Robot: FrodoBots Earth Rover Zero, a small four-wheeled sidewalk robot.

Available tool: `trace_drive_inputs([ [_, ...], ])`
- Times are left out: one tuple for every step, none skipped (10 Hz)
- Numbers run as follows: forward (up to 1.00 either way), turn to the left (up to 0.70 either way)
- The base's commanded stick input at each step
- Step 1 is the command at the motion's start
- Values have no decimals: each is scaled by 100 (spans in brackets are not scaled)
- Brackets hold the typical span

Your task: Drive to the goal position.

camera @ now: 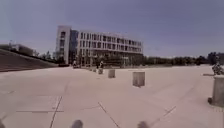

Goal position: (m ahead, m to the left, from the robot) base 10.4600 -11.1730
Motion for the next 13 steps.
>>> trace_drive_inputs([
  [85, 0],
  [85, -26],
  [85, -34],
  [85, -34],
  [85, -14],
  [85, -6],
  [85, -20],
  [85, -34],
  [85, -18],
  [85, 0],
  [85, -15],
  [85, -34],
  [85, -32],
])
